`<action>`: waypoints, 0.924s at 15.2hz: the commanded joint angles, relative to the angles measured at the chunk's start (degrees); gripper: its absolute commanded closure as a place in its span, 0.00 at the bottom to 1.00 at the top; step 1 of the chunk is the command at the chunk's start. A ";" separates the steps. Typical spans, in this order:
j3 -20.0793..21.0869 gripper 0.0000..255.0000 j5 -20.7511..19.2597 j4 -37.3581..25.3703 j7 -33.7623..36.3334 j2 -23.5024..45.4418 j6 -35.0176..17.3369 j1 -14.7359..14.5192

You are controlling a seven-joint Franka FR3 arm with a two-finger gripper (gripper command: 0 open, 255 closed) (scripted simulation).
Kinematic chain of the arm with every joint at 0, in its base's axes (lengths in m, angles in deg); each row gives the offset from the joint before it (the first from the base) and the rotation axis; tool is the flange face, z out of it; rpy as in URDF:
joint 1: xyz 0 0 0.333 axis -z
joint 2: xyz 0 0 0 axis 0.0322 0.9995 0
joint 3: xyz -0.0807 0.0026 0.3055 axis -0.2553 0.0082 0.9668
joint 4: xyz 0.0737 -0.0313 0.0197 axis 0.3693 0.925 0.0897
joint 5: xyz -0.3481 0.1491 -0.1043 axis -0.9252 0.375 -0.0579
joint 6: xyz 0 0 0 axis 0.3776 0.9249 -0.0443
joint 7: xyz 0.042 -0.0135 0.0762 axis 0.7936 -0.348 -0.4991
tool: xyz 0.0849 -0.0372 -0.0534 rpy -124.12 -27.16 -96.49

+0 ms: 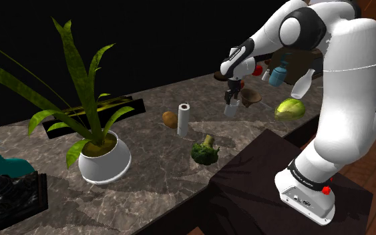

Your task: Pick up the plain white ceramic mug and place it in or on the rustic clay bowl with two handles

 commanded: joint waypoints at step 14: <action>2.25 0.00 2.20 -4.96 -2.36 10.00 -4.40 2.86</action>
